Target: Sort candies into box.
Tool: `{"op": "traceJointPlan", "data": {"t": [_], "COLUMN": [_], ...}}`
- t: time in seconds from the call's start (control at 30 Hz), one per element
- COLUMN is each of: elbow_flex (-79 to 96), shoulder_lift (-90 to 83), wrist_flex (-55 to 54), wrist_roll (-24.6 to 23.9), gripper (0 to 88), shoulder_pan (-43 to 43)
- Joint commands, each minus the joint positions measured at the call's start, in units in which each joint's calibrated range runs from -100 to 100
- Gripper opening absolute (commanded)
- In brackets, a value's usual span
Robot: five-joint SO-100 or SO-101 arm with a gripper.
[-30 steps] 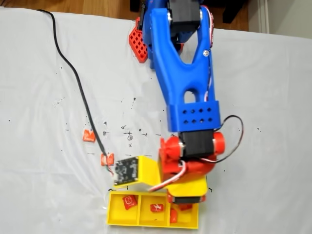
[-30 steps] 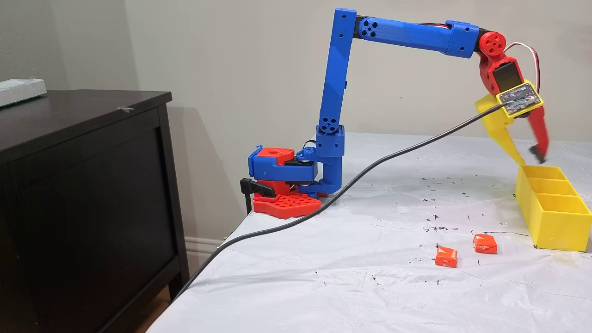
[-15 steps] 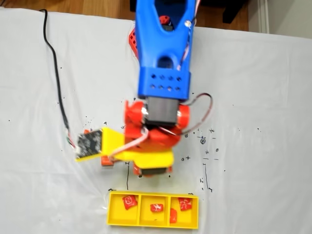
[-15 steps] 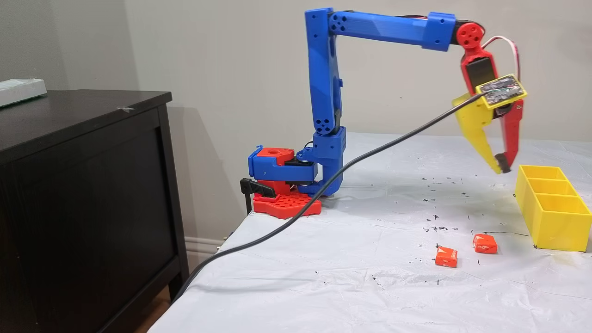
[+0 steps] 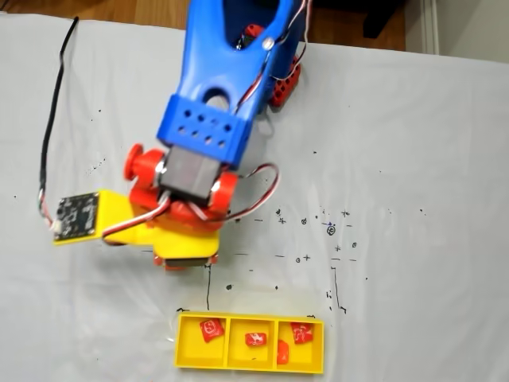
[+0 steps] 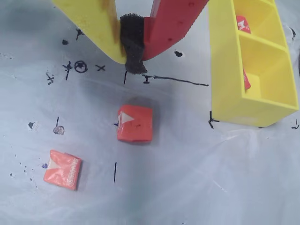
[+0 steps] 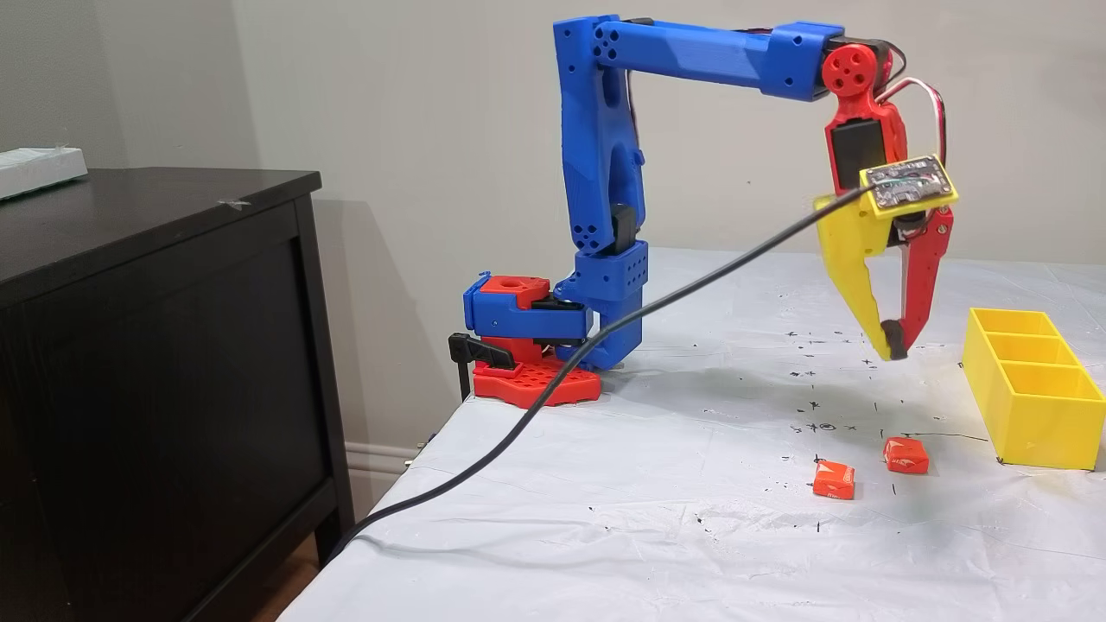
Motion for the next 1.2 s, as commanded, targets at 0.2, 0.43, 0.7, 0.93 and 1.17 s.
{"op": "traceJointPlan", "data": {"t": [0.2, 0.43, 0.7, 0.93, 1.17], "elbow_flex": [-10.4, -6.4, -6.1, -6.1, -4.5], "shoulder_lift": [7.3, 5.6, 9.2, 12.6, 13.5], "wrist_flex": [3.2, 4.1, 3.1, 0.9, -1.6], "wrist_roll": [4.6, 8.2, 8.6, 8.5, 8.2], "gripper": [15.8, 24.3, 29.9, 31.4, 31.0], "shoulder_pan": [4.0, 5.7, 5.5, 4.8, 4.2]}}
